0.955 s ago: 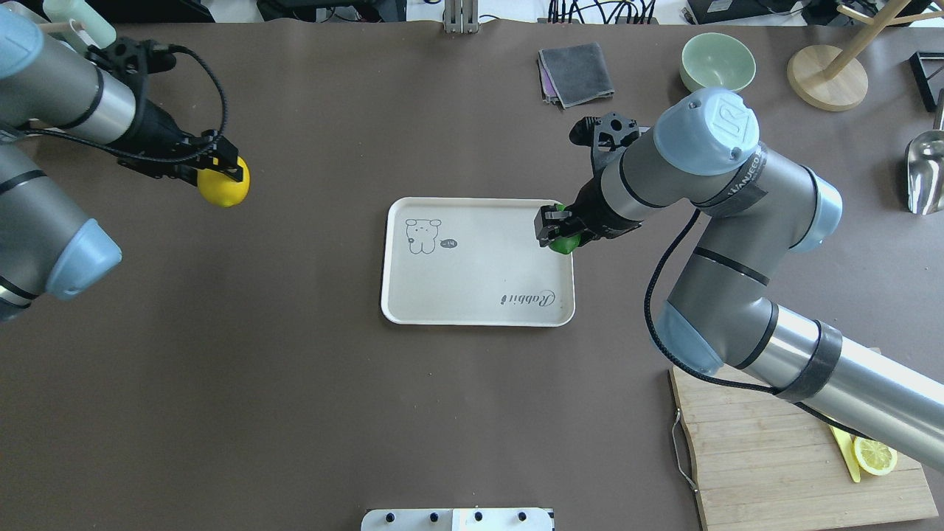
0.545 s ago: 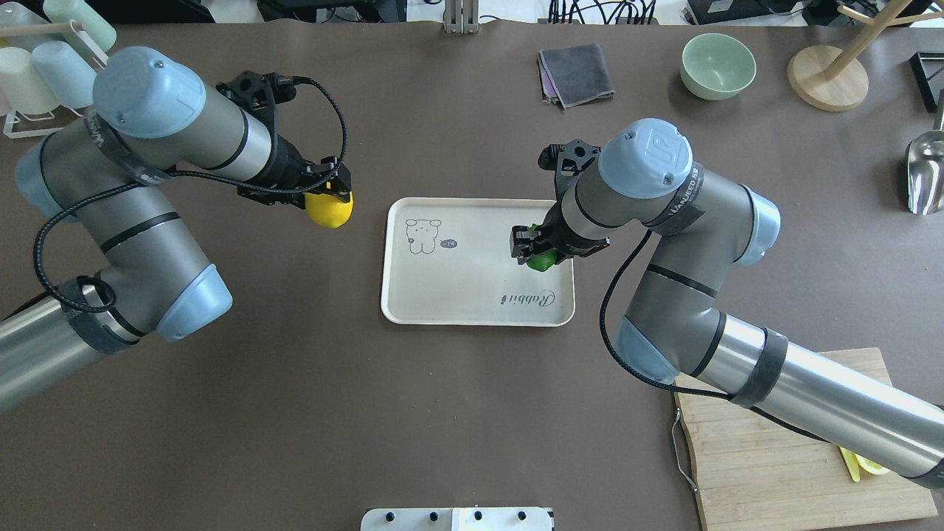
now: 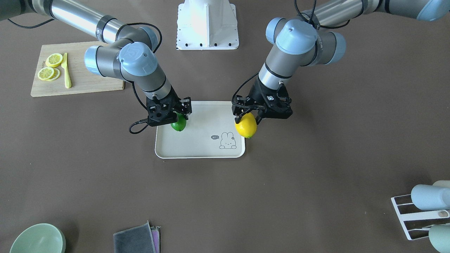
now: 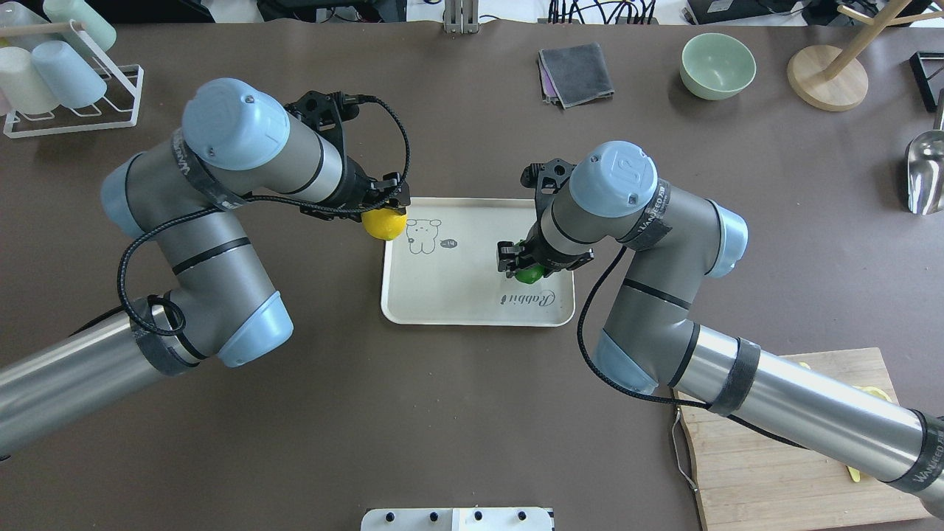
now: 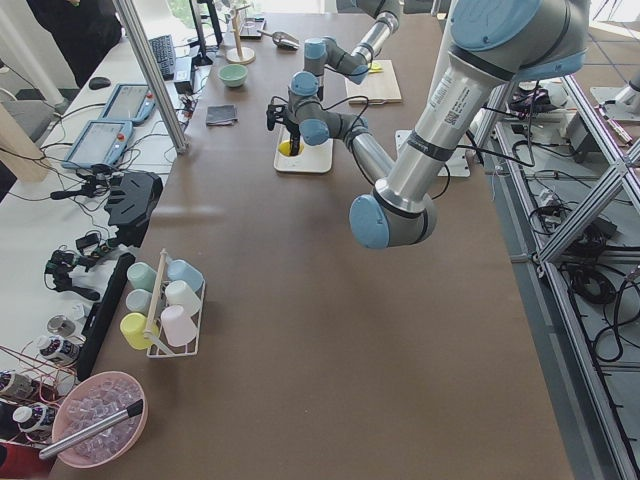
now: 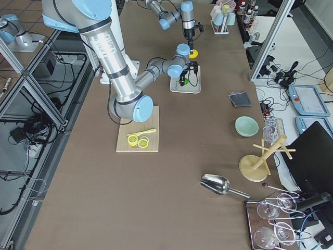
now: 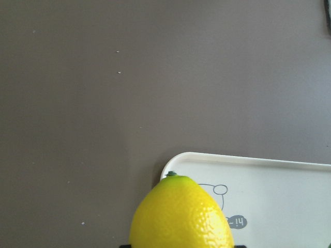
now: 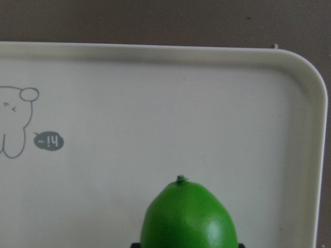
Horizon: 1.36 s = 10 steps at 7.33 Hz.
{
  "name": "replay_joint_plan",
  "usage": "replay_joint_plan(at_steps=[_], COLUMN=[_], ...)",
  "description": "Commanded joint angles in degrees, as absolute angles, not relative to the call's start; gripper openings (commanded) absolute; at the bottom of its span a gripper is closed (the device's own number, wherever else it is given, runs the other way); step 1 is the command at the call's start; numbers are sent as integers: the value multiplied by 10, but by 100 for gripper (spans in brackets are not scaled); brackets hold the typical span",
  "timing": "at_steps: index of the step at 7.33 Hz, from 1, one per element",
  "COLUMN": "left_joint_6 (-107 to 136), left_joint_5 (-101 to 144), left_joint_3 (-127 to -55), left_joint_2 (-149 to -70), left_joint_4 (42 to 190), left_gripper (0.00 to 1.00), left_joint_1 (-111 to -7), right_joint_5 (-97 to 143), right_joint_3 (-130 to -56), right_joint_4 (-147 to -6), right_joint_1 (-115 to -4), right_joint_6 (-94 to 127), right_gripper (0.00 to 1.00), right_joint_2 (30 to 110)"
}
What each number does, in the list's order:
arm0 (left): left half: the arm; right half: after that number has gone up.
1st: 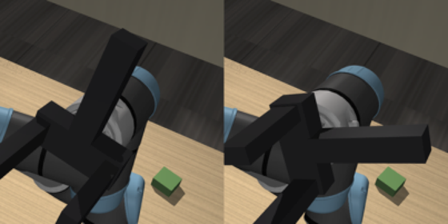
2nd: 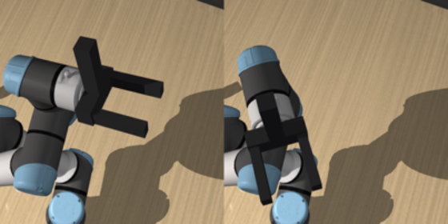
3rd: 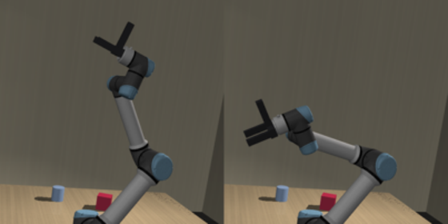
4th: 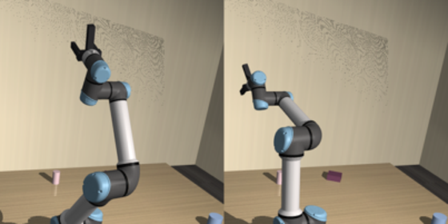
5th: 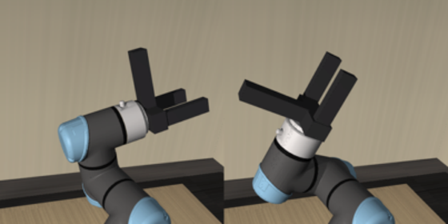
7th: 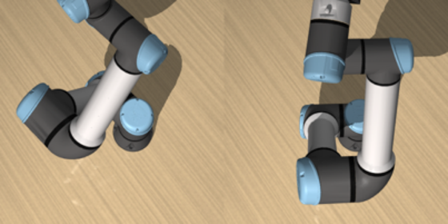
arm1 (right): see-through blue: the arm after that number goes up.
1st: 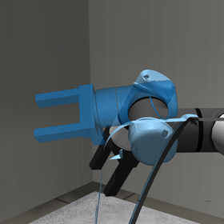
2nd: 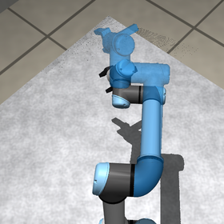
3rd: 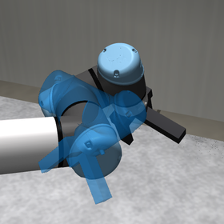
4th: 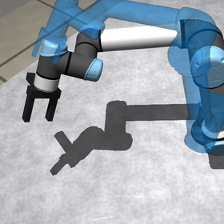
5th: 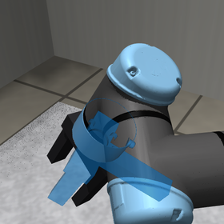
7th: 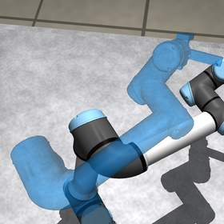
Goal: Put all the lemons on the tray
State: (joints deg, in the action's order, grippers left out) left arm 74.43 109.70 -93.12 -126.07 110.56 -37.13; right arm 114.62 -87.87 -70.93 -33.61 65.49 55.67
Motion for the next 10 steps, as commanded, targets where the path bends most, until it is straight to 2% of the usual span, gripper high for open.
replay_joint_plan(at_steps=[1, 3, 4, 5, 8, 10], left_joint_6=[757, 772, 773, 768, 689, 538], left_joint_5=[1046, 1002, 999, 985, 1015, 1094], left_joint_3=[-912, -864, -860, -860, -902, -955], left_joint_2=[-1272, -1302, -1303, -1303, -1283, -1202], left_joint_4=[1106, 1110, 1111, 1110, 1100, 1106], left_gripper=[0, 0, 20, 97, 98, 98], left_joint_1=[-325, -288, -288, -289, -383, -476], right_joint_5=[1165, 1230, 1250, 1286, 1306, 1287], right_joint_3=[-885, -916, -944, -975, -1022, -1060], right_joint_4=[-715, -718, -752, -808, -841, -828], right_joint_1=[-366, -416, -444, -481, -579, -631], right_joint_6=[656, 656, 652, 641, 477, 360], right_gripper=[100, 100, 100, 100, 100, 100], right_joint_2=[547, 552, 560, 567, 646, 759])
